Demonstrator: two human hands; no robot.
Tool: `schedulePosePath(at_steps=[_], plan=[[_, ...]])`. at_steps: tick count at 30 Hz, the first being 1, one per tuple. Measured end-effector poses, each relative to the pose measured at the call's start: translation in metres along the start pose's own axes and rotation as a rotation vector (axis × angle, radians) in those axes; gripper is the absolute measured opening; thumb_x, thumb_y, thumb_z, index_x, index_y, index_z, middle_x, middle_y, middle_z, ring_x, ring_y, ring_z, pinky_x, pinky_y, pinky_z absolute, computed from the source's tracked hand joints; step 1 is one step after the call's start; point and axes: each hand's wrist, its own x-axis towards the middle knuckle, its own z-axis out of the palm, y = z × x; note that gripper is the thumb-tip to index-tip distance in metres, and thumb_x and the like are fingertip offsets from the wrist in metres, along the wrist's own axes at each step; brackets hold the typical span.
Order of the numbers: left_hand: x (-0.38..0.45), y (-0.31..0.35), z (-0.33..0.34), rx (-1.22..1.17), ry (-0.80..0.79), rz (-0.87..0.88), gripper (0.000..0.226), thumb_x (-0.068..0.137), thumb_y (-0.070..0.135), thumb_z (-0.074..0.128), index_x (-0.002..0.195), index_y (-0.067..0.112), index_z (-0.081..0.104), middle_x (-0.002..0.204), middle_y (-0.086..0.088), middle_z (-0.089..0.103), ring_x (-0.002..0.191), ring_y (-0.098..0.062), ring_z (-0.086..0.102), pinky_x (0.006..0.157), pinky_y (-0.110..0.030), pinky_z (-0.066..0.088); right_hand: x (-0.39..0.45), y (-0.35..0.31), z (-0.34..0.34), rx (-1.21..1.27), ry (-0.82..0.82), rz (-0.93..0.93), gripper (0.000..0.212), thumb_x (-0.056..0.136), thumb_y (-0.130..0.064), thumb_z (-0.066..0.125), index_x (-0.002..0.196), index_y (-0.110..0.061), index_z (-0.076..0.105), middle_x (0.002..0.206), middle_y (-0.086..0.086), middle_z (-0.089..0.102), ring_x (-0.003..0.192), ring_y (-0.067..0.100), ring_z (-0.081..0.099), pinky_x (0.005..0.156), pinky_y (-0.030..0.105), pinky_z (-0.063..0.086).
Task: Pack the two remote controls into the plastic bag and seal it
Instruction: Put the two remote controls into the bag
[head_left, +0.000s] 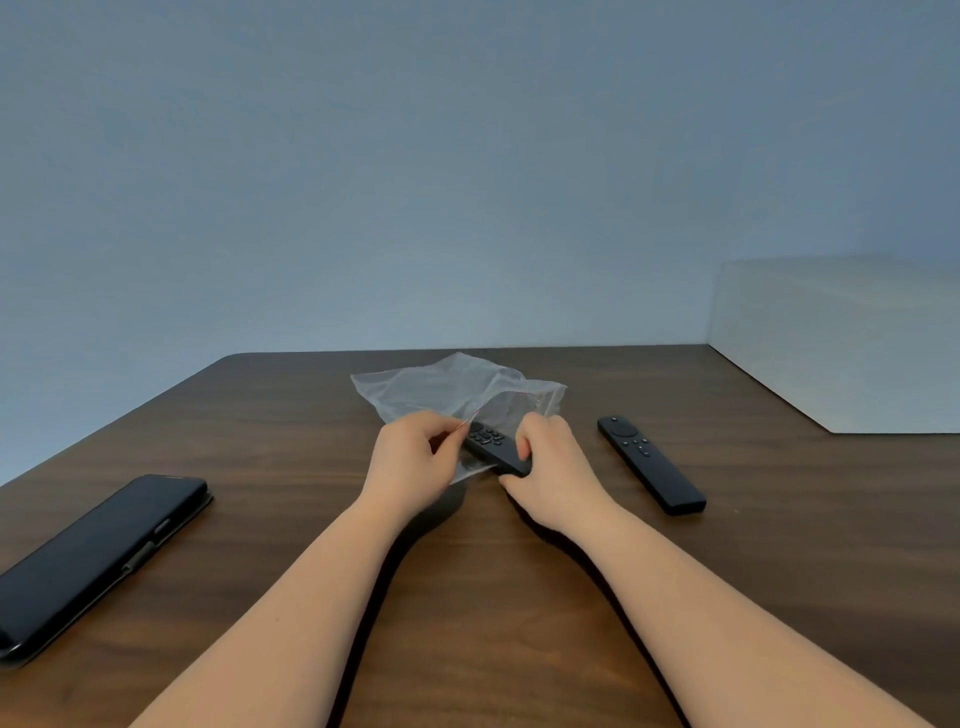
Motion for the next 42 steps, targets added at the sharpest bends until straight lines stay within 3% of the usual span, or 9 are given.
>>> schedulePosePath(at_steps=[4,7,15,21,26,30,33,36,42], plan=[[0.002,-0.005,0.001,0.058,-0.060,-0.023,0.018,0.088,0.022,0.059,0.100,0.016,0.071,0.101,-0.002,0.073,0.097,-0.019,0.063,0.084,-0.031,0.049,0.001,0.007,-0.005,0.048,-0.060,-0.023,0.028,0.081,-0.003,0.060,0.086,-0.022,0.041,0.098,0.000,0.047,0.083,0.015,0.045,0.060,0.019,0.033],[0.001,-0.005,0.002,0.084,-0.108,0.028,0.019,0.088,0.025,0.058,0.101,0.020,0.071,0.098,0.000,0.073,0.093,-0.018,0.062,0.083,-0.036,0.051,-0.001,0.006,-0.006,0.035,-0.087,-0.056,0.028,0.084,-0.008,0.062,0.090,-0.025,0.041,0.098,-0.002,0.051,0.088,0.018,0.050,0.070,0.026,0.039],[0.002,-0.005,0.003,-0.062,-0.164,0.016,0.016,0.087,0.023,0.060,0.098,0.023,0.072,0.085,0.008,0.069,0.085,-0.010,0.063,0.076,-0.026,0.049,0.007,0.004,0.002,0.021,0.047,-0.057,0.033,0.085,-0.015,0.066,0.076,-0.018,0.034,0.079,-0.001,0.047,0.067,0.017,0.043,0.056,0.026,0.033],[0.003,-0.007,0.002,-0.072,-0.196,-0.030,0.015,0.087,0.024,0.059,0.096,0.025,0.072,0.085,0.011,0.068,0.083,-0.010,0.063,0.074,-0.026,0.050,0.022,0.009,-0.003,-0.018,-0.231,-0.014,0.025,0.081,0.007,0.044,0.085,-0.017,0.038,0.082,0.002,0.047,0.070,0.020,0.041,0.062,0.032,0.035],[0.005,-0.008,0.003,-0.045,-0.189,-0.045,0.017,0.087,0.025,0.059,0.098,0.024,0.072,0.091,0.008,0.071,0.086,-0.011,0.064,0.079,-0.032,0.053,0.027,0.009,0.006,-0.053,-0.143,0.015,0.013,0.088,-0.008,0.051,0.087,-0.017,0.042,0.086,0.003,0.054,0.078,0.023,0.053,0.066,0.033,0.041],[0.004,-0.007,0.002,-0.033,-0.169,-0.061,0.017,0.088,0.027,0.058,0.097,0.024,0.072,0.093,0.006,0.073,0.088,-0.012,0.063,0.081,-0.037,0.054,0.030,0.008,0.015,-0.160,-0.052,-0.021,0.016,0.090,-0.021,0.055,0.079,-0.017,0.044,0.081,0.001,0.052,0.076,0.021,0.049,0.064,0.031,0.037],[0.005,-0.007,0.002,-0.027,-0.163,-0.062,0.017,0.088,0.026,0.058,0.097,0.023,0.072,0.094,0.005,0.073,0.089,-0.013,0.063,0.083,-0.039,0.054,0.034,0.007,0.018,-0.209,-0.051,-0.057,0.012,0.091,-0.025,0.052,0.083,-0.017,0.051,0.088,0.001,0.047,0.088,0.023,0.047,0.069,0.032,0.038],[0.004,-0.005,0.002,-0.032,-0.160,-0.052,0.017,0.088,0.025,0.058,0.098,0.023,0.072,0.096,0.005,0.074,0.090,-0.013,0.063,0.083,-0.037,0.054,0.037,0.004,0.021,-0.226,-0.099,-0.048,0.019,0.093,-0.025,0.045,0.104,-0.018,0.059,0.099,0.006,0.048,0.105,0.029,0.046,0.079,0.039,0.045],[0.003,-0.005,0.002,-0.017,-0.143,-0.047,0.016,0.088,0.024,0.058,0.092,0.022,0.073,0.094,0.003,0.075,0.090,-0.016,0.064,0.082,-0.039,0.053,0.039,-0.005,0.028,-0.438,-0.212,-0.033,0.039,0.095,-0.025,0.037,0.132,-0.029,0.050,0.137,0.013,0.039,0.126,0.031,0.034,0.097,0.047,0.037]])
